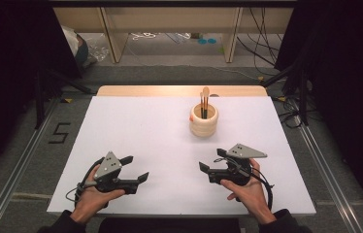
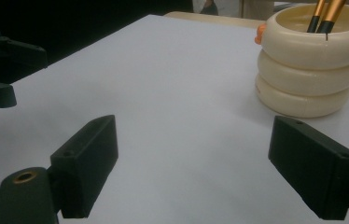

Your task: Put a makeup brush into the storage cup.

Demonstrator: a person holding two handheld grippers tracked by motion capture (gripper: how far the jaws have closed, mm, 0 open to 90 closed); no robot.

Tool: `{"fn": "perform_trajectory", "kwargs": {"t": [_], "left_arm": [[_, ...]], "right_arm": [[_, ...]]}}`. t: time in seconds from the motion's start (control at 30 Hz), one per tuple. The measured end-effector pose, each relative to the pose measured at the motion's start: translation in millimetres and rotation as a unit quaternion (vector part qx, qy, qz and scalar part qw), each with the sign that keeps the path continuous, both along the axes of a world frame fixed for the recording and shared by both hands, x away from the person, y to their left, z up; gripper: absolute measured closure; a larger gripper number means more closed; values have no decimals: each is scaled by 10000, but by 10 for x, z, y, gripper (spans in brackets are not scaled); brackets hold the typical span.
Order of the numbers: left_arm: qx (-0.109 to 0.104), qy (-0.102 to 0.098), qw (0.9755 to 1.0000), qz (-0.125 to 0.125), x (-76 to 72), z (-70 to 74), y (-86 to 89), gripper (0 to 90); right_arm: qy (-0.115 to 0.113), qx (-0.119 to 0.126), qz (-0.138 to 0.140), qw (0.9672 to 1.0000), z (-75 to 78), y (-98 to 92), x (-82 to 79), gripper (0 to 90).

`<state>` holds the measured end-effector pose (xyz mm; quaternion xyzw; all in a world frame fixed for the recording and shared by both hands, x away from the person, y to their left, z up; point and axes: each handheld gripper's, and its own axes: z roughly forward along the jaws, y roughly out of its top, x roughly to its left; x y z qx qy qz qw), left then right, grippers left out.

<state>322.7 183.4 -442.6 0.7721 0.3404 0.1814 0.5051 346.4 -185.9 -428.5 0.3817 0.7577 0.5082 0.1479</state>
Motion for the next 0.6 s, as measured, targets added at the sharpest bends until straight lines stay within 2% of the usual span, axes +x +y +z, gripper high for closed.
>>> {"fn": "perform_trajectory", "kwargs": {"t": [0.2, 0.23, 0.3, 0.4, 0.6], "left_arm": [[6, -7, 10000, -14, 0, 1, -6, 203], [-2, -15, 10000, -14, 0, 3, -5, 203], [20, -19, 10000, 0, -4, 7, -3, 202], [-21, -7, 10000, -17, 2, 2, -4, 202], [-13, 4, 10000, 8, 4, 0, -2, 202]], "right_arm": [[6, 48, -39, 10000, -12, -23, -32, 165], [-49, 47, -54, 10000, -16, -25, -30, 165], [-21, -7, -48, 10000, -13, -33, -34, 165], [-20, 70, -41, 10000, -22, -29, -30, 165], [9, 49, -57, 10000, -21, -41, -26, 165]]}}
